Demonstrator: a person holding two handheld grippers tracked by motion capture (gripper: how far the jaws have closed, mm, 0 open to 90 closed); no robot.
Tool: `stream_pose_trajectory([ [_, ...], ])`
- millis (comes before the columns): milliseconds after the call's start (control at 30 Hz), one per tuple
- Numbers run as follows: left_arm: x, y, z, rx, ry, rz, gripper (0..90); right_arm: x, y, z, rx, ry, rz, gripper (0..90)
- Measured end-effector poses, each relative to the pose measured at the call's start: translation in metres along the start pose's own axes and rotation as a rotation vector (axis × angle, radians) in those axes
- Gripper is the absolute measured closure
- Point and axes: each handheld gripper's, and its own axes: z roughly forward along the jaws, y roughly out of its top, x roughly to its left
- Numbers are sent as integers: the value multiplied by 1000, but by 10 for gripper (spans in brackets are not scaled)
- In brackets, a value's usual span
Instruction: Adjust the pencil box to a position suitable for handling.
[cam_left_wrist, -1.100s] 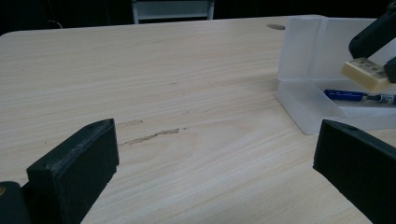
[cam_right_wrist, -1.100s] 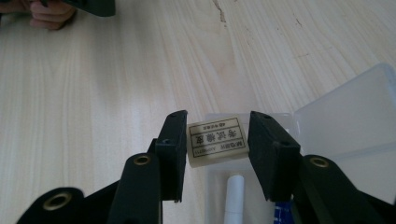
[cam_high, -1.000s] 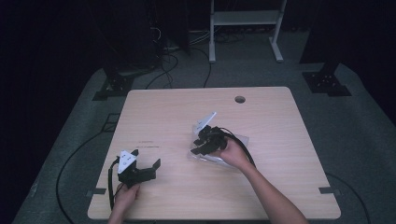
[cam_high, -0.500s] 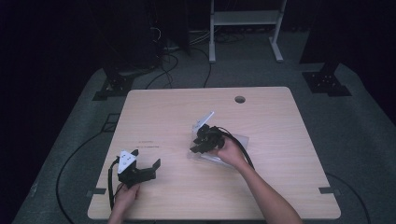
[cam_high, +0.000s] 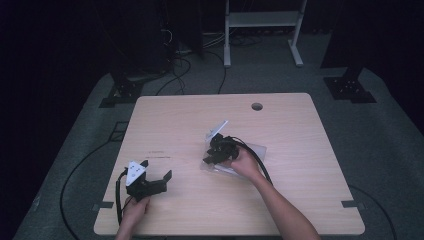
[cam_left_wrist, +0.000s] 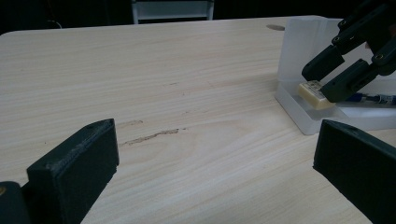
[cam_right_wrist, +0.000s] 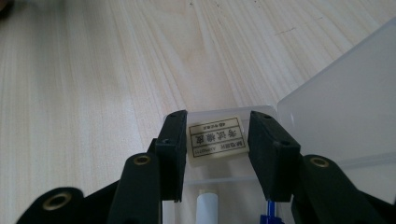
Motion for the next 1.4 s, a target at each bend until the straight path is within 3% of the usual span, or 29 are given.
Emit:
stream_pose_trajectory([
  [733,0,0,0,-3,-1,-2,0,-6,-5,9,11,18,40,540],
  [900,0,0,0,-4,-2,-2,0,-5,-6,7,-6,22,49,531],
  [1400,2,0,-1,-13,-6,-19,0,4,-14,-14,-59,10,13,524],
])
